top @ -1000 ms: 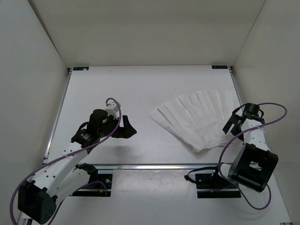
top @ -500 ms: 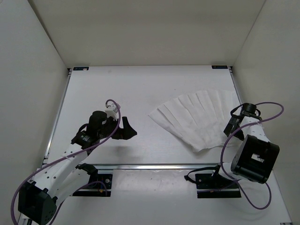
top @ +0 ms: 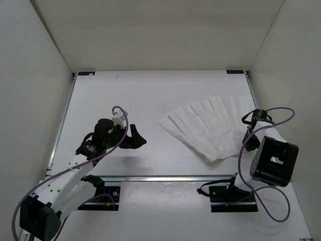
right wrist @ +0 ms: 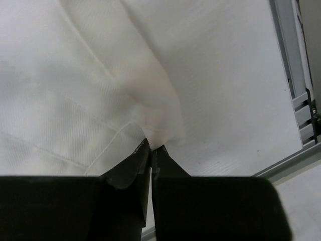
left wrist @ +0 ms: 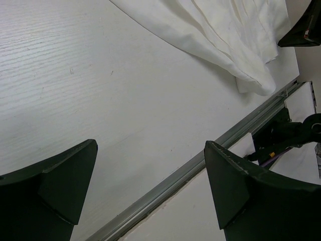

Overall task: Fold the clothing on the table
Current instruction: Grab the skirt from the pile, then move the skirt to the center of the board

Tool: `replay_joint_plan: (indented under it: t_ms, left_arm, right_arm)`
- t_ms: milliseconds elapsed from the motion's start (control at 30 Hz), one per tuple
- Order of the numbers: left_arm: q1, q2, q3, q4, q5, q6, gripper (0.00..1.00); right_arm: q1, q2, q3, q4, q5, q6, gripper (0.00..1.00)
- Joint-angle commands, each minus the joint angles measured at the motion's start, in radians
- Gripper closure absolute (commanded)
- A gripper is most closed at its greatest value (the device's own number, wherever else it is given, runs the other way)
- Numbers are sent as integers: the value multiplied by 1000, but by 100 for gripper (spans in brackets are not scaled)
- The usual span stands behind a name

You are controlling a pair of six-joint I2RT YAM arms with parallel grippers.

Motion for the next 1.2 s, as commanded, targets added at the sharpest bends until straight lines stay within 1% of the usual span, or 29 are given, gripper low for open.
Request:
replay_joint_plan:
  t_ms: [0,67,133,167,200,267,300,367,400,433,500,533,567,600,633,733,767,800,833,867,900,933,967,1000,1067,1100,1133,1167]
  left_arm:
    - [9,-24,-6,12,22,0,1]
    - [8,-26,-10,21,23,-5,1]
    - [11,-18,-10,35,31,-8,1]
    - [8,-21,-10,35,37,-8,2]
    - [8,-9,-7,34,28,-12,1]
    - [12,-4,-3,32,23,-9,2]
    - [17,0,7,28,23,-8,1]
    - [14,-1,14,24,25,-6,1]
    - [12,2,20,21,17,-9,1]
    - [11,2,22,24,16,-9,1]
    - [15,-3,25,26,15,-15,1]
    - [20,-1,25,24,14,-17,1]
    - [22,-9,31,26,19,-20,1]
    - [23,-4,31,24,19,-22,1]
    - [25,-6,37,17,19,-12,1]
    - [46,-29,42,3,9,-31,1]
    - [64,-38,37,6,22,-35,1]
    - [75,-50,40,9,26,-49,1]
    - [77,-52,48,12,29,-57,1]
    - [83,-56,54,9,26,-66,1]
    - [83,-55,60,15,31,-60,1]
    - [84,-55,66,18,26,-71,1]
    - [81,-53,72,15,28,-75,1]
    - [83,-56,77,17,25,-81,1]
    - [78,-62,60,40,28,-116,1]
    - [80,-69,51,50,26,-142,1]
    - [78,-81,31,60,25,-158,1]
    - [78,-85,4,83,29,-190,1]
  right_arm:
    - [86,-10,59,-15,21,3,100]
    - [157,-39,84,-38,16,15,100]
    - [264,-71,111,-64,1,49,100]
    - [290,-87,142,-75,-56,61,100]
    - [339,-105,157,-83,-79,89,100]
    - [425,-121,234,-92,-212,155,100]
    - [456,-127,258,-77,-249,175,100]
    - [578,-127,344,-51,-343,228,100]
    - [609,-121,392,-29,-372,259,100]
    - [667,-107,415,-17,-398,267,100]
    - [766,-85,549,-2,-453,305,100]
    - [786,-63,637,-21,-467,313,100]
    - [826,-33,682,-32,-470,304,100]
    - [855,-24,776,-43,-475,302,100]
    - [863,-6,829,-69,-489,302,100]
    - [887,19,1092,-115,-544,299,100]
    - [881,2,1116,-111,-538,295,100]
    - [871,-24,1112,-92,-527,287,100]
    - [819,-50,1037,-78,-562,298,100]
    - [790,-96,925,-36,-631,316,100]
    - [715,-139,859,12,-680,327,100]
    - [667,-163,719,40,-741,345,100]
    - [659,-212,576,90,-742,354,100]
    - [663,-266,506,142,-736,354,100]
    - [689,-336,246,231,-693,382,100]
    - [683,-381,122,257,-702,414,100]
    - [682,-421,66,302,-705,431,100]
    - [680,-443,-41,337,-703,468,100]
